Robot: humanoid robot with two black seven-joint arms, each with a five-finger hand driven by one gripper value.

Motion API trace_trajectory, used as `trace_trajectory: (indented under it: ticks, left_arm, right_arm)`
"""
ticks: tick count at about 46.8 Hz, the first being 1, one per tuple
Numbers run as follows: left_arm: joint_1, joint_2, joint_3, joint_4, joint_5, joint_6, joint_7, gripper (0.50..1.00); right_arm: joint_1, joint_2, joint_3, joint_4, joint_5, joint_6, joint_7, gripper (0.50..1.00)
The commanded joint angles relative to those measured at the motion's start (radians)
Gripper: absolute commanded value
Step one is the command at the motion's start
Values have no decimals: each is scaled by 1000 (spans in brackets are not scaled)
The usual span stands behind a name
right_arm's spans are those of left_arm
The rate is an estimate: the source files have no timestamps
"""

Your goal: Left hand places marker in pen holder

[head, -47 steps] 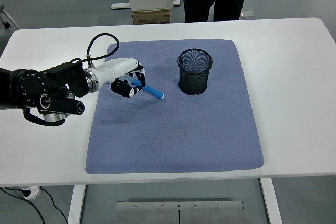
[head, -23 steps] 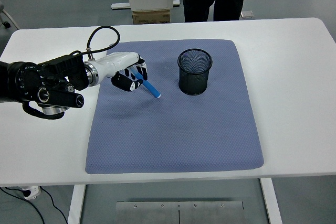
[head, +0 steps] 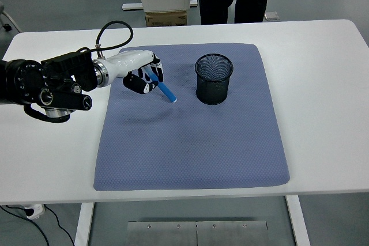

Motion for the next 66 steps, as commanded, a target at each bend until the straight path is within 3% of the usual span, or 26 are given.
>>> trace_trajectory:
  ticks: [1,14,40,66]
  left_arm:
    - [-16,8,6,0,2,-7,0,500]
    - [-59,10,28,21,15,-15,-1,500]
    - [-154,7,26,116,71,-90,-4,500]
    - [-174,-87,-77,158,100,-104,-20,500]
  right_arm:
    - [0,0,0,0,0,0,0,1000]
    - [0,0,0,0,0,0,0,1000]
    - [0,0,0,0,0,0,0,1000]
    - [0,0,0,0,0,0,0,1000]
